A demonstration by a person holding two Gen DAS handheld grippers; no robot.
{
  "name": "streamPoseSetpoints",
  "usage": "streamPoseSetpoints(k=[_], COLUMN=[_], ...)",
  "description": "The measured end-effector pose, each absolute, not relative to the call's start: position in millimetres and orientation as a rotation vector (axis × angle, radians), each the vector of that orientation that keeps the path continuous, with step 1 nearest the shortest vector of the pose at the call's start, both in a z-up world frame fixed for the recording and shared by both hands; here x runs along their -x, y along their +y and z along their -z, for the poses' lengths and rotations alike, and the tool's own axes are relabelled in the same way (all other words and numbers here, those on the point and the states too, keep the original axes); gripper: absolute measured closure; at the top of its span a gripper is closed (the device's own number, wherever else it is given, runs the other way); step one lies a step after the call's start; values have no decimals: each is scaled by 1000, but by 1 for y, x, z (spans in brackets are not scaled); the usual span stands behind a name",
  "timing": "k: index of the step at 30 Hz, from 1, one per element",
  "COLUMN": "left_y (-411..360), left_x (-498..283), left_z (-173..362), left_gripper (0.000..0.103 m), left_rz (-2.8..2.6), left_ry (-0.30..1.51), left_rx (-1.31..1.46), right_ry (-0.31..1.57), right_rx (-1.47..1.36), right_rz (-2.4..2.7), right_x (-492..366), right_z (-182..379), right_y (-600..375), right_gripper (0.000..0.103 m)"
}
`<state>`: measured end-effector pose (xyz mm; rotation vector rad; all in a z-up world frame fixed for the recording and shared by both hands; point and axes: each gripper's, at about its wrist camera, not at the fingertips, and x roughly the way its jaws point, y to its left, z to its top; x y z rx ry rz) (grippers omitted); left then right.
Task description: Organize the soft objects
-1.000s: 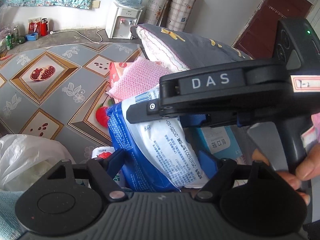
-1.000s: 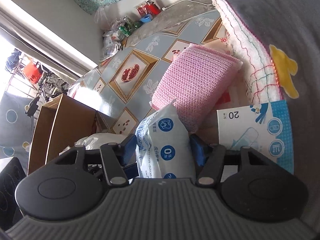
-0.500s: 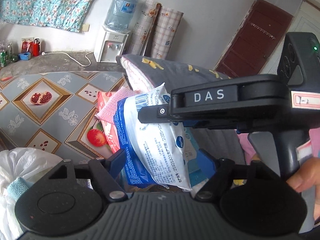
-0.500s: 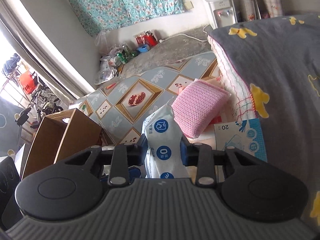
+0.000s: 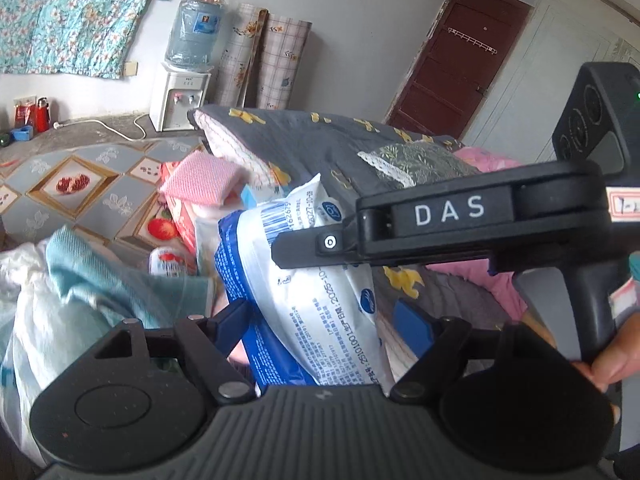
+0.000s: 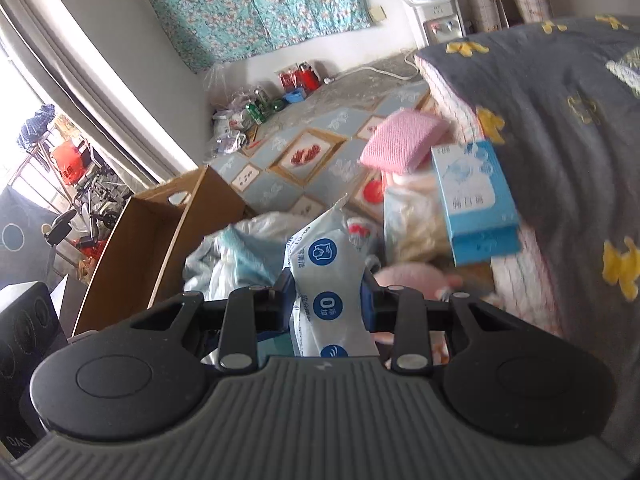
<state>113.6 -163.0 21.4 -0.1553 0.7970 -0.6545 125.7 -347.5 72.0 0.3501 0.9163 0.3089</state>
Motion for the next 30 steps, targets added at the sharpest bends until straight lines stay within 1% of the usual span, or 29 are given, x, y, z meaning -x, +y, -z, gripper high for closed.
streamPoseSetpoints(k=[8,10,14,16,18,21,22,27,30], left_y=[-137,-127,-111,-103,-95,-80,-75,-46,-33], left_x=[-67,-60,-53,-51,-48,-49,-49,-51,-47], left_z=[38,51,63,67,70,74,75,79,79], left_gripper=[24,27,29,33,34,42,44,45,45], left_rz=[685,676,657,653,635,620,612,545,515], left_ry=[933,957,963,960,959,960,962,976,989], left_rx=[185,204,208,211,222,246,252,279,284], right_ry=[1129,1151,1145,1165,1176,1176,1175,1173,1184], right_rx=[-402,-399,-409,-420,-427,-448,-454,-475,-494], right_rz=[-226,-196,-162,-160,-167,-194,-206,-304,-335], right_x=[-83,-79,-80,-83,-85,-86,-85,-86,-92], right_z=[11,25,24,23,22,17,16,18,31], right_y=[-309,-299,-284,-276,-266,-252,-247,-220,-209], right_gripper=[72,72,70,69,64,60,59,60,60])
